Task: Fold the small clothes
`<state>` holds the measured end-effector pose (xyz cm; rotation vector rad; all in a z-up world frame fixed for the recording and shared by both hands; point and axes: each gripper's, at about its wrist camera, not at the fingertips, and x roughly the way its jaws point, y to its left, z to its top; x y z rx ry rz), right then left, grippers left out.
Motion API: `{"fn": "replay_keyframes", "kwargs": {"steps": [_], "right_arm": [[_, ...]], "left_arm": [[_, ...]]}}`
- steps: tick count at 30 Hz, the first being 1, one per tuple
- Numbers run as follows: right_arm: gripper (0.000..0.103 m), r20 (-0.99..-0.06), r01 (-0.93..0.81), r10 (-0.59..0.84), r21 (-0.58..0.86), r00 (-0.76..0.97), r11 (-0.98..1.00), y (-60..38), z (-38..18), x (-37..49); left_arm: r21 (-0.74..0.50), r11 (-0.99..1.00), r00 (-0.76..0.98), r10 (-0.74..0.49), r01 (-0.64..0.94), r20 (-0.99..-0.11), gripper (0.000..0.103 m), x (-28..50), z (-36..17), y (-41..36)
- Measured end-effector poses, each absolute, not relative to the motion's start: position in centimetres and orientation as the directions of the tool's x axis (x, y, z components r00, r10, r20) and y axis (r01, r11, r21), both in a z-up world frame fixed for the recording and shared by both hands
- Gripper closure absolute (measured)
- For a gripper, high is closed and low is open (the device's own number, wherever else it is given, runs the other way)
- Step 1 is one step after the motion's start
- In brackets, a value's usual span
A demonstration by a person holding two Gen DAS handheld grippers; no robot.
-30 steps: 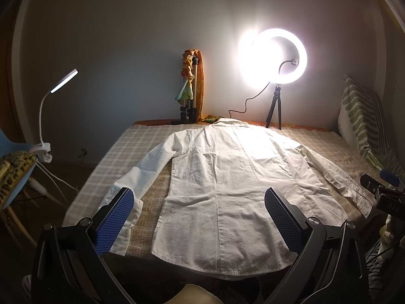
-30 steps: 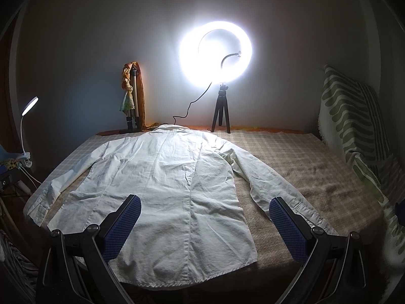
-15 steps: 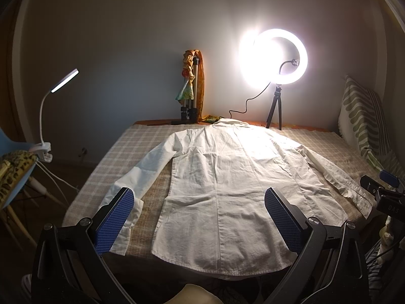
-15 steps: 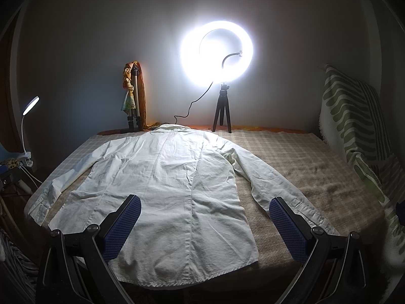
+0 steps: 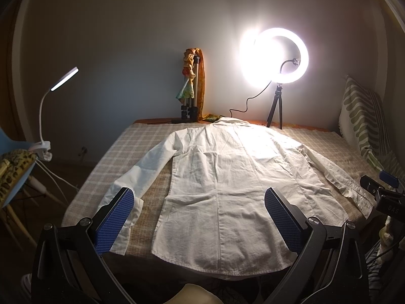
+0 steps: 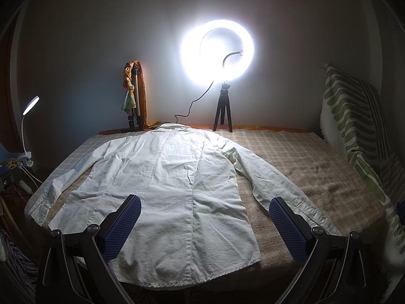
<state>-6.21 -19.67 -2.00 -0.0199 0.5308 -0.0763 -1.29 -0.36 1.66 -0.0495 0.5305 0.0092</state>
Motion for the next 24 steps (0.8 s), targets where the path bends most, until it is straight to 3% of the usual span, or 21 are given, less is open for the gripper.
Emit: {"fn": "replay_keyframes", "kwargs": {"steps": [16, 24], "right_arm": [[0.001, -0.511, 0.045, -0.063, -0.049, 0.857, 0.998, -18.5, -2.2, -5.0], [0.002, -0.502, -0.027, -0.005, -0.057, 0.865, 0.998, -16.7, -1.0, -2.6]], "left_arm": [[-0.077, 0.997, 0.844, -0.020, -0.026, -0.537, 0.001, -0.1, 0.4, 1.3], [-0.033, 0.997, 0.820, 0.036, -0.067, -0.571, 0.001, 0.9, -1.4, 4.8]]}}
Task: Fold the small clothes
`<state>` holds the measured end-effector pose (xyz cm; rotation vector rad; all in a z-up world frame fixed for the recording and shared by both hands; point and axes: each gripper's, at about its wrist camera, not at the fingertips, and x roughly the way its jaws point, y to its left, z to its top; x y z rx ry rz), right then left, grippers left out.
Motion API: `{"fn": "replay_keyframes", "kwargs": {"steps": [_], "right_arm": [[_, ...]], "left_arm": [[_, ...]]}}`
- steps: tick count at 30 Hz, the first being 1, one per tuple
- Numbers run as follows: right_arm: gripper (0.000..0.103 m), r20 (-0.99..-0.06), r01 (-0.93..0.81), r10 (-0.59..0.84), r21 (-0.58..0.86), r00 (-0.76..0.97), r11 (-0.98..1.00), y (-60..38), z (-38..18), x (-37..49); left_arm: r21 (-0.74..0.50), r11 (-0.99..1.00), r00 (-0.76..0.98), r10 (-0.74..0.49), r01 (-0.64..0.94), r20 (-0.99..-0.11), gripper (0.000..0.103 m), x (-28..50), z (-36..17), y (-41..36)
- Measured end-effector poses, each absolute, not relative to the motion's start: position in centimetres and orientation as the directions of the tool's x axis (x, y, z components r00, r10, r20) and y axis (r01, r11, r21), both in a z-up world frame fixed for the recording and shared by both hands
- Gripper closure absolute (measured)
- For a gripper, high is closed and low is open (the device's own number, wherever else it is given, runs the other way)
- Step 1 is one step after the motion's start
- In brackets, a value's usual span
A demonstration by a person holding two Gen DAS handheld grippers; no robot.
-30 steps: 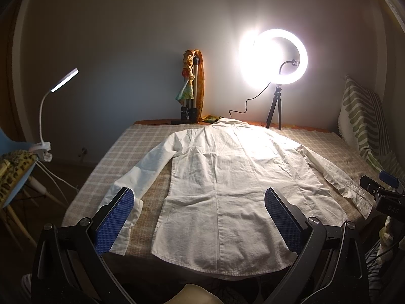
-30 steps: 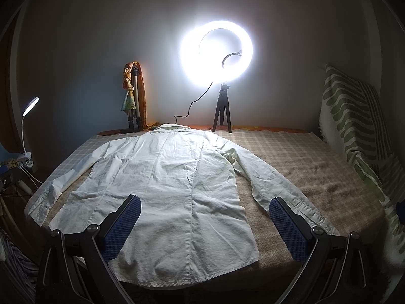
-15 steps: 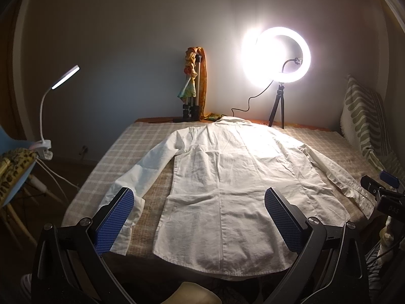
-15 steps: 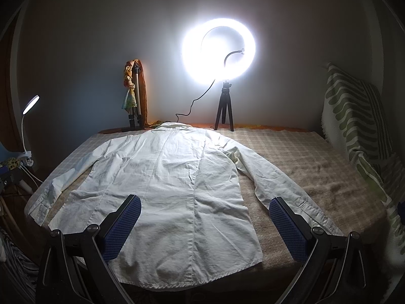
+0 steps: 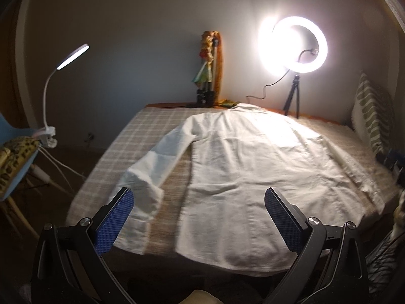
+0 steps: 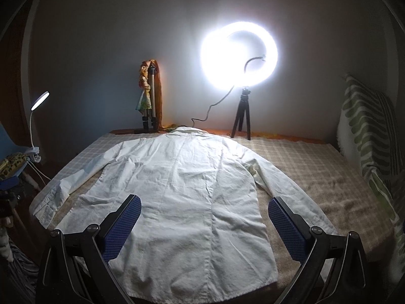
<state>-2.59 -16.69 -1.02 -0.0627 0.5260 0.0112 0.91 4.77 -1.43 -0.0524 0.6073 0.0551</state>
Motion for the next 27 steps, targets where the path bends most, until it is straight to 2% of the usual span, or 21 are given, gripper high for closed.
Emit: {"fn": "replay_keyframes", "kwargs": {"steps": [3, 5, 6, 11, 13, 16, 18, 21, 27], "right_arm": [[0.003, -0.499, -0.063, 0.030, -0.050, 0.866, 0.997, -15.8, -0.6, -1.3], [0.005, -0.502, -0.087, 0.057, -0.037, 0.863, 0.995, -15.0, -0.4, -0.2], [0.006, -0.506, -0.100, 0.070, -0.032, 0.860, 0.994, -14.7, -0.4, 0.4], [0.015, -0.530, -0.183, 0.149, -0.012, 0.835, 0.983, -12.6, -0.4, 3.8], [0.019, -0.542, -0.208, 0.174, -0.002, 0.822, 0.978, -11.8, -0.7, 5.4], [0.027, -0.562, -0.241, 0.213, 0.025, 0.799, 0.970, -10.7, -1.2, 8.0], [0.030, -0.581, -0.248, 0.229, 0.047, 0.781, 0.968, -10.3, -1.6, 9.9], [0.036, -0.613, -0.254, 0.257, 0.094, 0.747, 0.963, -9.8, -2.2, 12.8], [0.037, -0.661, -0.270, 0.276, 0.115, 0.698, 0.956, -9.1, -3.7, 16.7]], "left_arm": [[-0.009, 0.997, 0.815, 0.057, -0.076, -0.576, 0.002, 1.4, -1.9, 6.5], [-0.008, 0.996, 0.800, 0.064, -0.086, -0.596, 0.009, 2.2, -2.5, 8.2], [-0.007, 0.996, 0.792, 0.070, -0.093, -0.606, 0.016, 2.5, -2.8, 9.0], [-0.032, 0.990, 0.724, 0.078, -0.137, -0.685, 0.024, 5.2, -5.2, 13.7], [-0.057, 0.984, 0.692, 0.078, -0.170, -0.718, 0.031, 6.5, -6.3, 15.9], [-0.144, 0.967, 0.659, 0.030, -0.208, -0.752, 0.034, 8.2, -7.8, 18.9], [-0.235, 0.946, 0.625, -0.046, -0.223, -0.779, 0.034, 9.9, -9.1, 20.6], [-0.282, 0.927, 0.587, -0.088, -0.247, -0.805, 0.034, 12.0, -10.9, 22.0], [-0.373, 0.895, 0.531, -0.198, -0.246, -0.824, 0.034, 14.9, -13.6, 22.3]]}}
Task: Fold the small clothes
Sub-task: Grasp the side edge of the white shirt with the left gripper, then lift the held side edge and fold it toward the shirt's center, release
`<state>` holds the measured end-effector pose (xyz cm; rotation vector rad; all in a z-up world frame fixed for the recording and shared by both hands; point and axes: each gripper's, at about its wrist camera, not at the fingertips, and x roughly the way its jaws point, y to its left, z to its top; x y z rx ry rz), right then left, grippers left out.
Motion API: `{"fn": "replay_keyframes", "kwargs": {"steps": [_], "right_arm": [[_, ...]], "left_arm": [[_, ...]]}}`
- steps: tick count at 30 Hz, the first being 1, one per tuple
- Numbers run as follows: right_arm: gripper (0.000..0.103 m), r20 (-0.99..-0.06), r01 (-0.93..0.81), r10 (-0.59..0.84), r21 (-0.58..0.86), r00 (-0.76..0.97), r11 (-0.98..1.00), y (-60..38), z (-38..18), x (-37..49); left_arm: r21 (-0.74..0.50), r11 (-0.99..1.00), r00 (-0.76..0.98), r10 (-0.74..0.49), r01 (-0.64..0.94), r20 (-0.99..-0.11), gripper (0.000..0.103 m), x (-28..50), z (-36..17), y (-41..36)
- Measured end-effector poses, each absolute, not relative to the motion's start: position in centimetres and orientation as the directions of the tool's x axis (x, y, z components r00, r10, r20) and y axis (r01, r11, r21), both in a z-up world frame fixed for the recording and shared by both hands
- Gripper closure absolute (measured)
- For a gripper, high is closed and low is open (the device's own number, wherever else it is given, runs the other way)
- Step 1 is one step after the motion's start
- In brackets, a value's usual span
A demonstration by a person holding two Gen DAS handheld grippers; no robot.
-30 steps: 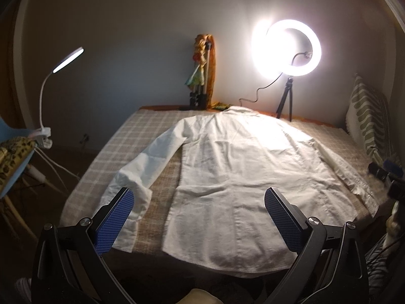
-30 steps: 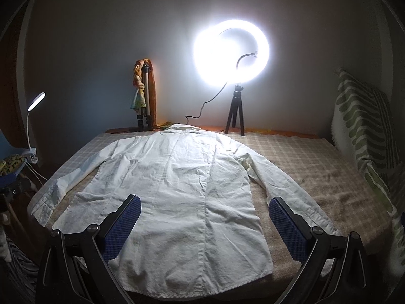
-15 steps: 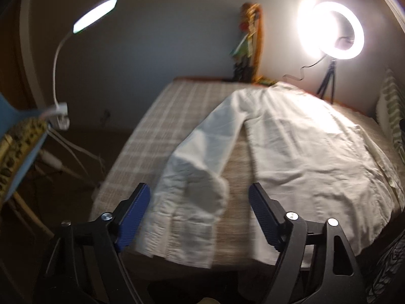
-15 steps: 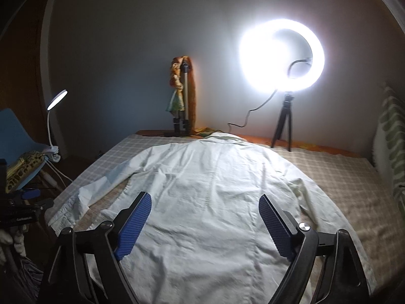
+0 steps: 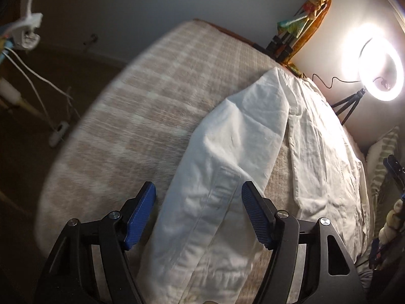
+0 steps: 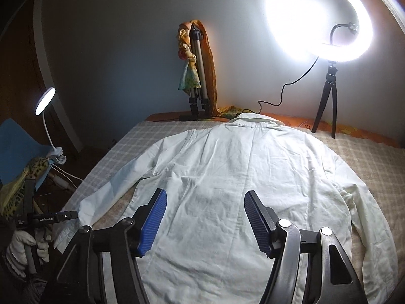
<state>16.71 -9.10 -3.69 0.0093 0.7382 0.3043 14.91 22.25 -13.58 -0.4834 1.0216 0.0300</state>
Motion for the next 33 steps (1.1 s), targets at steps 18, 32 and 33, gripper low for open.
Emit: {"fn": "replay_keyframes", "kwargs": {"steps": [18, 32, 33], "right_arm": [[0.040, -0.725, -0.265, 0.272, 0.127, 0.633, 0.956, -10.4, -6.8, 19.0], [0.042, -0.749, -0.360, 0.455, 0.304, 0.482, 0.882, -9.6, -4.1, 23.8], [0.042, -0.752, -0.364, 0.464, 0.314, 0.469, 0.877, -9.2, -4.1, 24.5]], "left_arm": [[-0.456, 0.883, 0.651, -0.279, -0.115, -0.706, 0.102, 16.8, -11.0, 19.3], [-0.395, 0.878, 0.557, -0.478, 0.271, -0.679, 0.102, 16.2, -9.4, 7.2], [-0.377, 0.875, 0.540, -0.484, 0.304, -0.688, 0.102, 16.2, -9.6, 6.4]]}}
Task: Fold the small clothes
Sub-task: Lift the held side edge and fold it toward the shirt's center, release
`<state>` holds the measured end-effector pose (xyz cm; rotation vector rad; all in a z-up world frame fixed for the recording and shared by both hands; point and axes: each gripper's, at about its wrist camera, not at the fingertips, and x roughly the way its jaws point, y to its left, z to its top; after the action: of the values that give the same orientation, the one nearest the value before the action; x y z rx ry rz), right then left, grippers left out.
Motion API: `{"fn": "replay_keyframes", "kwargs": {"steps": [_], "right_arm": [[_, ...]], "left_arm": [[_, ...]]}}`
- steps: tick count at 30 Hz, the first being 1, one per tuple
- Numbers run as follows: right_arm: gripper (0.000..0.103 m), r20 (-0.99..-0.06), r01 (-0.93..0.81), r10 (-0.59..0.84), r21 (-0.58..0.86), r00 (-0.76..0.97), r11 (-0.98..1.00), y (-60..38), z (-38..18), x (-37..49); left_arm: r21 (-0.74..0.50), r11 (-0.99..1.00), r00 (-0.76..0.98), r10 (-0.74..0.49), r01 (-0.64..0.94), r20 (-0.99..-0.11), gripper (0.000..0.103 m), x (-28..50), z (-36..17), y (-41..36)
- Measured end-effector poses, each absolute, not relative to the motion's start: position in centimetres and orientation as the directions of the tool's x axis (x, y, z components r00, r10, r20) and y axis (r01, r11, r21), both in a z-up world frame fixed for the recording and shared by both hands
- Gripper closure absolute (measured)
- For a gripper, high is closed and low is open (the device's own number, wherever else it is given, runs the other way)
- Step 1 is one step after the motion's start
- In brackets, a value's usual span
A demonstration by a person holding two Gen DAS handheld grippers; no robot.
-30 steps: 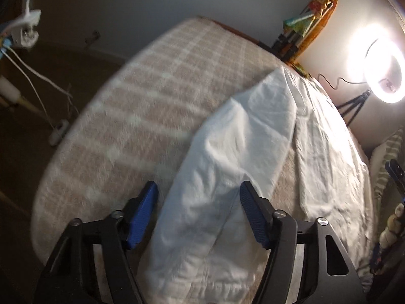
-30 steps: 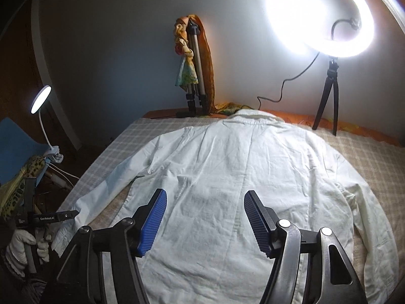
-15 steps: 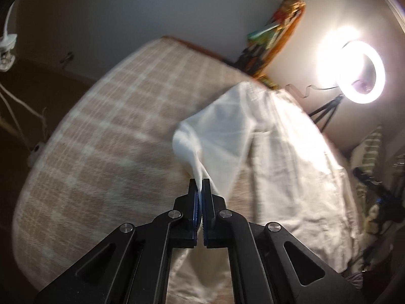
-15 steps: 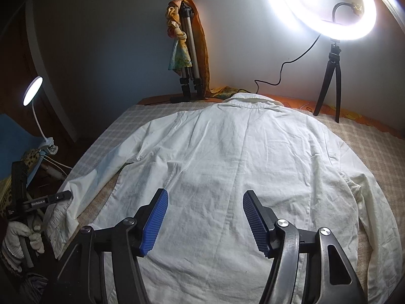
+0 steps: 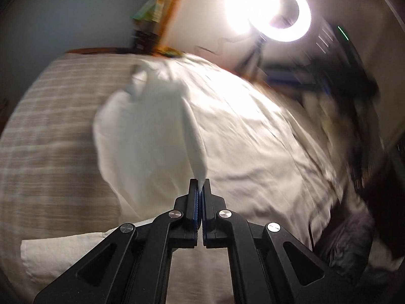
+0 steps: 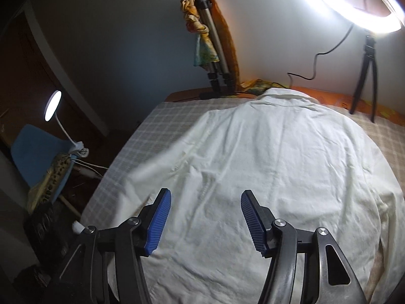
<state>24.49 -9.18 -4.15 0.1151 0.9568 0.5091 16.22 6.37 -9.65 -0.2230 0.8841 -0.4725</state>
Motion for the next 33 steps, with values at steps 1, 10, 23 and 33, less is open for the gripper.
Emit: {"fn": "replay_keyframes", "kwargs": {"steps": [1, 10, 23, 33], "right_arm": [[0.042, -0.759, -0.360, 0.468, 0.324, 0.453, 0.875, -8.7, -4.4, 25.5], [0.052, -0.847, -0.384, 0.460, 0.344, 0.267, 0.857, -3.1, -11.2, 30.4], [0.060, -0.890, -0.562, 0.343, 0.125, 0.301, 0.818, 5.6, -13.4, 29.3], [0.067, -0.915, -0.558, 0.117, -0.131, 0.387, 0.820, 5.8, -14.3, 29.1]], "left_arm": [[-0.339, 0.879, 0.532, -0.474, 0.335, -0.702, 0.102, 16.1, -9.8, 5.5], [-0.343, 0.859, 0.558, -0.508, 0.380, -0.656, 0.076, 12.7, -7.5, 6.4], [-0.322, 0.922, 0.580, -0.387, 0.217, -0.717, 0.076, 12.7, -10.1, 10.1], [-0.217, 0.963, 0.529, -0.270, 0.161, -0.804, 0.074, 12.8, -12.6, 11.2]]}}
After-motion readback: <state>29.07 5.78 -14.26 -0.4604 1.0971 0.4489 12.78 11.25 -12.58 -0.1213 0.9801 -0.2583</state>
